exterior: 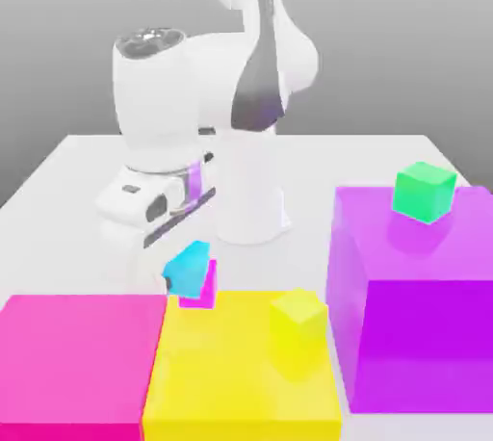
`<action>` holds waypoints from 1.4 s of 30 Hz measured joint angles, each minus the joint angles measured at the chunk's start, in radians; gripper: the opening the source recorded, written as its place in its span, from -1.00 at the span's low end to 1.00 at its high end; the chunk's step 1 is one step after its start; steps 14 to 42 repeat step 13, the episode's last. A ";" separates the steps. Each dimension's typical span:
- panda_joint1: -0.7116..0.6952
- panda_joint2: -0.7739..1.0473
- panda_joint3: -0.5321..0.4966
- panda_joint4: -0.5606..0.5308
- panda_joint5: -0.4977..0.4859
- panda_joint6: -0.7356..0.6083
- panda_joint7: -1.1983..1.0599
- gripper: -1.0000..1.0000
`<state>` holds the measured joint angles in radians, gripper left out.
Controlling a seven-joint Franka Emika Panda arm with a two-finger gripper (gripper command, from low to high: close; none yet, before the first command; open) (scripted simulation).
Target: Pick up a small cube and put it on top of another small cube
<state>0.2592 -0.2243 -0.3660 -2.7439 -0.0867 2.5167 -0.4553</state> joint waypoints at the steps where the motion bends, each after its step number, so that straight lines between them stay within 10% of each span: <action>1: 0.026 -0.014 0.026 0.010 -0.002 -0.022 -0.004 -1.00; 9: 0.147 0.062 0.119 0.019 0.023 0.047 -0.046 -1.00; 10: 0.148 0.091 0.118 0.012 0.028 0.082 -0.051 1.00; 42: 0.148 0.091 0.118 0.012 0.028 0.082 -0.051 1.00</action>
